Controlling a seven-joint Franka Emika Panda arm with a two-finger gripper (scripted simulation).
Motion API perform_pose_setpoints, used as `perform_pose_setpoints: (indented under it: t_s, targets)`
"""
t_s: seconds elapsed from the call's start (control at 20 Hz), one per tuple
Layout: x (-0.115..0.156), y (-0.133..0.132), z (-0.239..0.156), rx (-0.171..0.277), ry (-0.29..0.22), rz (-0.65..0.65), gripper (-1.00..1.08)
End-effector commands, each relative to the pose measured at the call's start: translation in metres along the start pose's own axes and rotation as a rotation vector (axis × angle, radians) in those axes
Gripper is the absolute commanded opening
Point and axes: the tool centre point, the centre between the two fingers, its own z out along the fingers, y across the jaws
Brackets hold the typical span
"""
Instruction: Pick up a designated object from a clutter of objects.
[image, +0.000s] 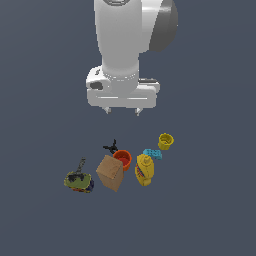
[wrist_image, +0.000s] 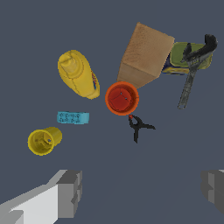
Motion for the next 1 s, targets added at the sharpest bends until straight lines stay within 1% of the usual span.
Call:
perform_pose_setpoints:
  t_s: [0.0,0.15,0.5,0.75,0.95]
  targets:
    - [0.0,0.0,0.0,0.0,0.0,0.0,1.0]
    - [0.0,-0.002,0.001,-0.004,-0.001,-0.007,1.0]
    - [-0.001,-0.012,0.003,-0.03,-0.011,-0.049,1.0]
    - [-0.001,-0.012,0.004,-0.03,-0.011,-0.048,1.0]
    - [0.001,-0.02,0.012,-0.033,-0.007,-0.059,1.0]
